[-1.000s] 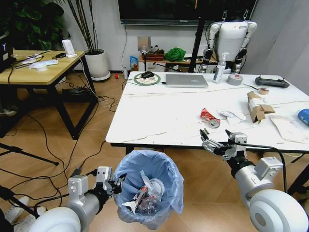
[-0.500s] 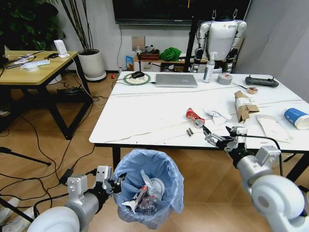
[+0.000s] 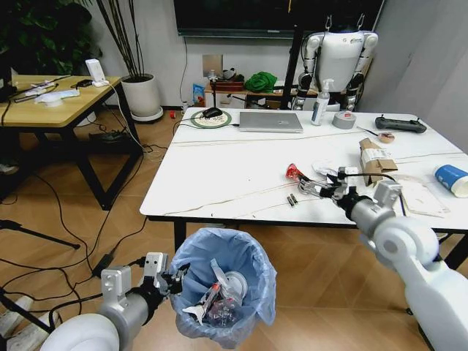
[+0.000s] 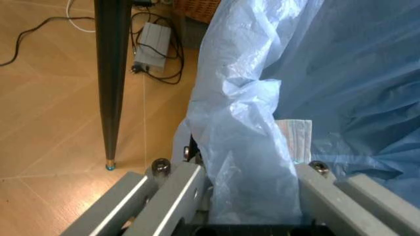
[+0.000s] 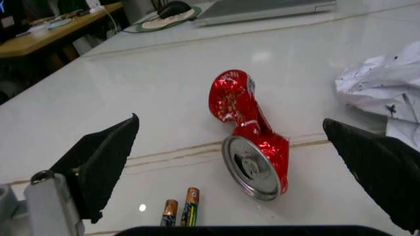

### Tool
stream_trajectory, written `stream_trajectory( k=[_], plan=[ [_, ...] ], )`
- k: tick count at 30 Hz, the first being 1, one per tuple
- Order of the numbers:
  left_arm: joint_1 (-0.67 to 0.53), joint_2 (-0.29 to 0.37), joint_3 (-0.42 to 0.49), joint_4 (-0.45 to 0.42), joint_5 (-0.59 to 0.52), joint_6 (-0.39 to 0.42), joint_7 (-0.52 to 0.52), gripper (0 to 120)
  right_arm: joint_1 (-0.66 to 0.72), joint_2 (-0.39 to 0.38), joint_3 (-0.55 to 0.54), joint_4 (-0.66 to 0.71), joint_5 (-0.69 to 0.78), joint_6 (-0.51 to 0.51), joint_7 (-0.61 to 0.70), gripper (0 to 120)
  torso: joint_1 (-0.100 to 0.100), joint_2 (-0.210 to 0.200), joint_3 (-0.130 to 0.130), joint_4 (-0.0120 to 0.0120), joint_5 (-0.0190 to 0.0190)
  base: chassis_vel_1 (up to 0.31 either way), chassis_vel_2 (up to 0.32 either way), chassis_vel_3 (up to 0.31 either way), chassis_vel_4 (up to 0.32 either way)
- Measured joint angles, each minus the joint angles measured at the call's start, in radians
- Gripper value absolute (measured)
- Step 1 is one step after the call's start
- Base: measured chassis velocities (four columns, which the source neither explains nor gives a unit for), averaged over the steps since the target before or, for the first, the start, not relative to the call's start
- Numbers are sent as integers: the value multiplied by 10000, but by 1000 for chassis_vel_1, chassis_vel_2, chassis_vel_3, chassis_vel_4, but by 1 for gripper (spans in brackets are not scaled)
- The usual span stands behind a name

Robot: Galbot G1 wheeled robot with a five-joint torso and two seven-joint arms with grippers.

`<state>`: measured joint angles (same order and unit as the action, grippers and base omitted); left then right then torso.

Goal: Pick up the trash bin and place the trash from the table into it.

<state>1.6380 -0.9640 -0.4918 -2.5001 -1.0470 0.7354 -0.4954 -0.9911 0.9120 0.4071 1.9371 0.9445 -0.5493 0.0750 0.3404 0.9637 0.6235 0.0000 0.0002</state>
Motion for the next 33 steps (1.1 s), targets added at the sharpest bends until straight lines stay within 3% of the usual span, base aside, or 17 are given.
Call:
stream_trajectory(
  k=[15, 22, 27, 29, 33],
  plan=[
    [163, -116, -258, 0, -54, 0, -23, 2, 311, -88, -255, -1148, -390, 2, -941, 98, -1, 0, -1, -1, -2, 0, 0, 0, 0],
    [137, -99, -230, 0, -4, 1, -11, 2, 313, -65, -240, -1233, -560, 181, -1005, 71, -1, 0, -2, -1, -2, 0, 0, 0, 0],
    [103, -53, -242, 0, 5, 0, 2, 2, 347, -28, -285, -1270, -675, 220, -1057, 58, -1, 0, -1, -1, -2, 0, 0, 0, 0],
    [101, -34, -286, 0, 6, 0, 8, 2, 343, -8, -337, -1274, -778, 258, -1078, 46, -1, 0, -1, -1, -2, 0, 0, 0, 0],
    [100, -29, -308, 0, -2, 1, 12, 2, 326, 15, -395, -1276, -901, 298, -1116, 36, -1, 0, -1, 0, -2, 0, 0, 0, 0]
  ],
)
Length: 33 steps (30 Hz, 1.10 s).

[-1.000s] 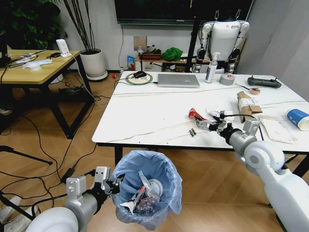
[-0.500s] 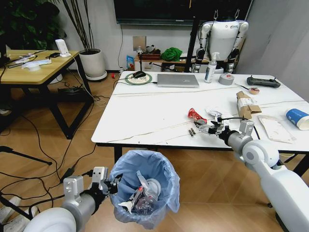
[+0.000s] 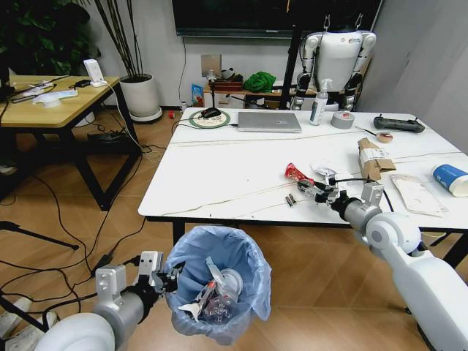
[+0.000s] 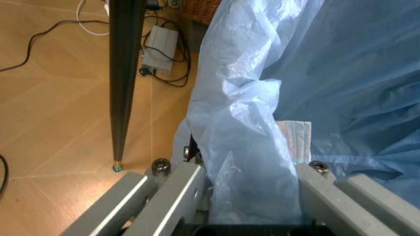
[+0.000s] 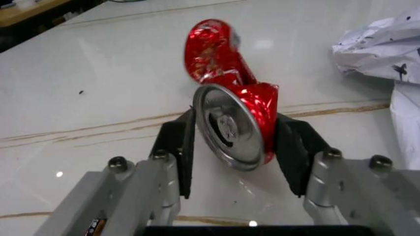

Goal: Pick up the trash bin and place the trash from the table into it.

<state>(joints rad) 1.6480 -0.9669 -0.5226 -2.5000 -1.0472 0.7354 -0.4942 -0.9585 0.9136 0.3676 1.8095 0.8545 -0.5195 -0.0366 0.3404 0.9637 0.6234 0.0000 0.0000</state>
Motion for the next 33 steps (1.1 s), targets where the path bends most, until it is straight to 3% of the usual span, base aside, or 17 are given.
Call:
stream_trajectory(
  k=[5, 10, 15, 24, 33],
  plan=[
    [9, -1, 0, 0, -4, -1, 4, 2, -2, 63, -51, 15, -13, 49, 207, 14, -1, 0, 0, 0, 0, 0, 0, 0, 0],
    [20, 9, -18, 0, -4, 0, 13, 2, -77, 101, -4, 120, 8, 128, 377, 4, -1, 0, 0, 0, 0, 0, 0, 0, 0],
    [21, 18, -33, 0, -5, -1, 18, 2, -149, 136, 129, 361, 112, 169, 539, 4, -1, 0, 0, 0, 1, 0, 0, 0, 0],
    [19, -21, -51, 0, -13, 0, 2, 2, -1718, -4, 943, 3761, 344, 191, 215, 4, -2, 1, -1, -1, -1, 0, 0, 0, 0],
    [-114, 27, -73, 0, -58, 0, -27, 2, -3081, -265, 191, 5871, 519, 246, -1253, 4, -2, 3, -2, -1, -2, 0, 0, 0, 0]
  ],
)
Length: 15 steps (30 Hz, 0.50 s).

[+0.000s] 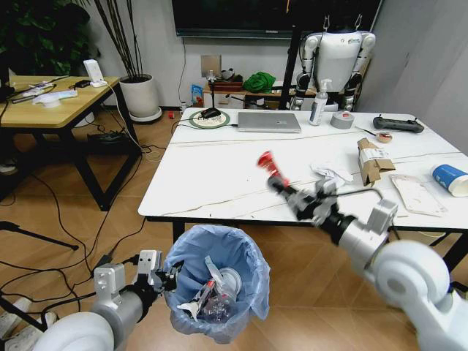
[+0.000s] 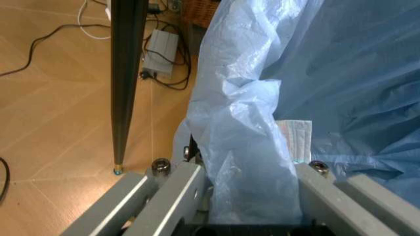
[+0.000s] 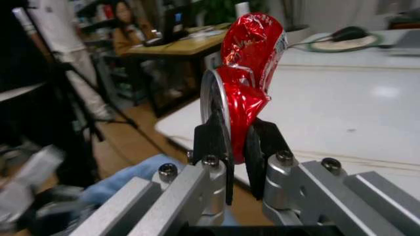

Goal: Pick up the trash bin and place the trash from the table into it.

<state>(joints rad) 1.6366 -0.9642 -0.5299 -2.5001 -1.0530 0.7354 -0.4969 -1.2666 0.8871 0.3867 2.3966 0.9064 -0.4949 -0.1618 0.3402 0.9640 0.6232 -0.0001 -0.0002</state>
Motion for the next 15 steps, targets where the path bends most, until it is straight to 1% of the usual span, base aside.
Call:
stream_trajectory(
  k=[1, 2, 5, 10, 13, 14, 15],
  plan=[
    [0, -7, -45, 0, -11, 0, -2, 2, -143, -78, -112, 63, -197, 217, -618, 4, 0, 0, 0, 0, 1, 0, 0, 0, 0],
    [0, -7, -45, 0, -11, 0, -2, 2, -143, -78, -112, 63, -197, 217, -618, 4, 0, 0, 0, 0, 1, 0, 0, 0, 0],
    [28, -59, -92, 0, -13, 0, -8, 2, -277, -295, -386, 118, -623, 598, -1897, 4, 0, 0, 0, 0, 1, 0, 0, 0, 0],
    [-19, -122, -9, 0, 5, 0, -68, 2, -279, -461, -778, 234, -829, 736, -2391, 4, 0, 0, 1, 1, 2, 0, 0, 0, 0],
    [-34, -144, 20, 0, 4, 0, -108, 2, -407, -583, -932, 260, -1356, 736, -2701, 4, 2, -1, 1, 1, 3, 0, 0, 0, 0],
    [-39, -148, 22, 0, 5, 0, -112, 2, -464, -611, -963, 267, -1564, 736, -2729, 6, 2, -1, 1, 1, 2, 0, 0, 0, 0],
    [-39, -148, 22, 0, 5, 0, -112, 2, -464, -611, -963, 267, -1564, 736, -2729, 6, 2, -1, 1, 1, 2, 0, 0, 0, 0]
  ],
)
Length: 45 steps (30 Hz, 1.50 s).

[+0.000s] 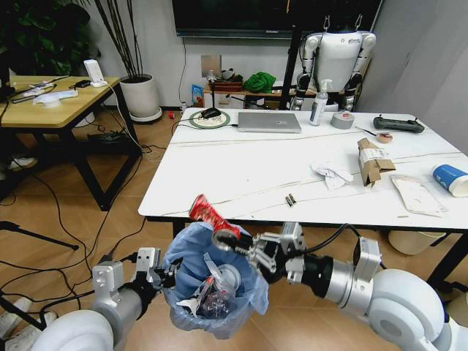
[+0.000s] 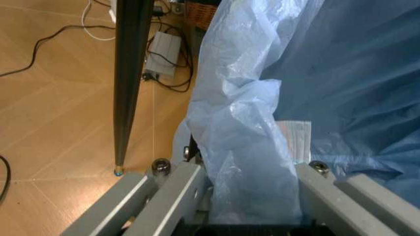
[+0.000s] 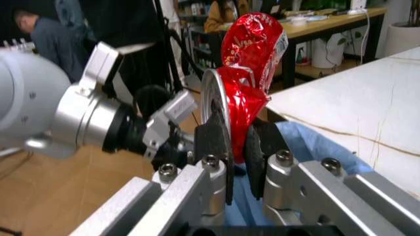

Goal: Pick up the trash bin and place the trash from the table into it.

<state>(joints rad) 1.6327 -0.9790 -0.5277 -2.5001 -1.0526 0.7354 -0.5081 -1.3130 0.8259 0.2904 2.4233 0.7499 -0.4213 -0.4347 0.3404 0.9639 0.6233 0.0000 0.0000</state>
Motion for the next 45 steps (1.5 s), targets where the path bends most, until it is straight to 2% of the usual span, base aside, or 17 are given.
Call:
stream_trajectory(
  k=[4, 6, 7, 11, 13, 15, 16, 17, 20, 21, 25, 30, 35, 45],
  plan=[
    [-16, -36, 49, 0, 14, 0, -6, 2, -270, -71, -92, -97, -691, 151, -265, 23, 0, 0, 0, -1, 1, 0, 0, 0, 0],
    [-16, -60, 72, 0, 37, 0, -6, 2, -344, -75, -145, -163, -764, 261, -350, 32, 0, -2, 0, -1, 0, 0, 0, 0, 0],
    [-16, -60, 72, 0, 37, 0, -6, 2, -344, -75, -145, -163, -764, 261, -350, 32, 0, -2, 0, -1, 0, 0, 0, 0, 0],
    [-11, -93, 90, 0, 80, 0, -8, 2, -384, -72, -132, -239, -718, 449, -419, 50, 0, -2, 0, -1, 1, 0, 0, 0, 0],
    [-12, -92, 91, 0, 80, 0, -7, 2, -350, -70, -82, -233, -654, 450, -255, 53, 0, -2, 0, -1, 1, 0, 0, 0, 0],
    [-2, -95, 91, 0, 87, 0, -8, 2, -3, 12, 148, -71, 194, 279, 1220, 63, 0, -2, 1, -2, 0, 0, 0, 0, 0],
    [27, -101, 98, 0, 116, 0, 0, 2, 293, 57, 303, 45, 935, -69, 2346, 68, -1, -2, 1, -2, 1, 0, 0, 0, 0],
    [37, -104, 102, 0, 132, 0, 9, 2, 402, 70, 365, 68, 1195, -216, 2736, 70, 0, -2, 0, -1, 0, 0, 0, 0, 0],
    [92, -127, 173, 0, 252, 0, 85, 2, 1493, 131, 910, -280, 2783, -1190, 5049, 85, 0, -2, 1, 1, 0, 0, 0, 0, 0],
    [92, -127, 173, 0, 252, 0, 85, 2, 1493, 131, 910, -280, 2783, -1190, 5049, 85, 0, -2, 1, 1, 0, 0, 0, 0, 0],
    [110, -142, 187, 0, 278, 0, 92, 2, 2387, 134, 1148, -1287, 2913, -1741, 6270, 98, 0, -2, 2, 0, 1, 0, 0, 0, 0],
    [153, -143, 178, 0, 280, 0, 95, 2, 3208, 273, 844, -2565, 2815, -2172, 7208, 100, 0, -3, 2, 0, 1, 0, 0, 0, 0],
    [123, -117, 194, 0, 270, 0, 132, 2, 3587, 392, 589, -3638, 2384, -2498, 7351, 100, 0, -3, 2, 1, 1, 0, 0, 0, 0],
    [62, -118, 303, 1, 280, 0, 203, 2, 3393, 406, 498, -4188, 1533, -2852, 7187, 100, 0, -3, 1, -2, 1, 0, 0, 0, 0]
  ],
)
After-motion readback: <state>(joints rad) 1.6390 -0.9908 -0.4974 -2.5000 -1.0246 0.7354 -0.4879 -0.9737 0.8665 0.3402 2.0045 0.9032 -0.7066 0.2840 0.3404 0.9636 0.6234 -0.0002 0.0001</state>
